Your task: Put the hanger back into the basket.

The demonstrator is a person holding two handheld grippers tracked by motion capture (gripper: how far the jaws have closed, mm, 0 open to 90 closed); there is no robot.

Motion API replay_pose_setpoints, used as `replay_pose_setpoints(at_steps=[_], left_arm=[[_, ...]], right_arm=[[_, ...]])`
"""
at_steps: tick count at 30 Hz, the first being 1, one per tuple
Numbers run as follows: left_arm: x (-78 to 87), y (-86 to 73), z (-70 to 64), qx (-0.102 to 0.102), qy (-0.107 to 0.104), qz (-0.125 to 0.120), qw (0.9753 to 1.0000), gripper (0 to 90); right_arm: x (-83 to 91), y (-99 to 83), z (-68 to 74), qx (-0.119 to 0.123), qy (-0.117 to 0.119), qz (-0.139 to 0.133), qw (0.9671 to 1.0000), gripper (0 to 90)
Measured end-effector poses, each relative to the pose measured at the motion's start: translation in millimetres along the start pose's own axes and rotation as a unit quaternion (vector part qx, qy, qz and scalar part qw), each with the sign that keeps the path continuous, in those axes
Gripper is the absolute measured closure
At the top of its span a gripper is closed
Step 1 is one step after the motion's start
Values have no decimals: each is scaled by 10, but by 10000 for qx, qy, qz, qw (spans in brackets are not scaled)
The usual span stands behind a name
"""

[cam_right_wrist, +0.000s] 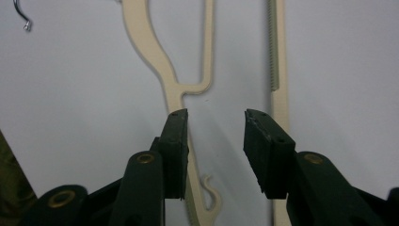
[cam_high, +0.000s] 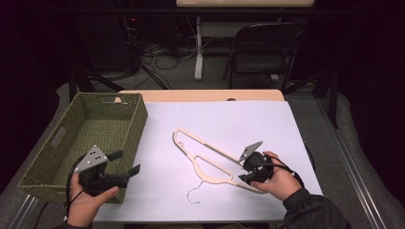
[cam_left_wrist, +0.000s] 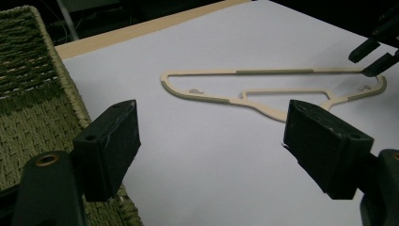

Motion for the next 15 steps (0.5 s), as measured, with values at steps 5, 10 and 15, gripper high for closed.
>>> replay_pose_setpoints(at_steps=[5, 10, 15], left_arm=[[7, -1, 8, 10, 12, -12, 10000, 194], [0, -5, 8, 6, 8, 10, 10000, 194], [-5, -8, 10, 8, 12, 11, 10000, 195]], right_arm=[[-55, -14, 50, 221, 86, 298, 9993, 664], [-123, -25, 104, 442, 180, 474, 9977, 682], [-174, -33, 129, 537, 220, 596, 9965, 716]])
Point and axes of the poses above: each handheld gripper's, and its own axes: x roughly backward along the jaws, y roughly out of its top, z roughly to its left, the point moved 6 cm from there along -x, roughly forward along the jaws, and after that the axes turned 13 degrees about -y, right-handed, at the moved point
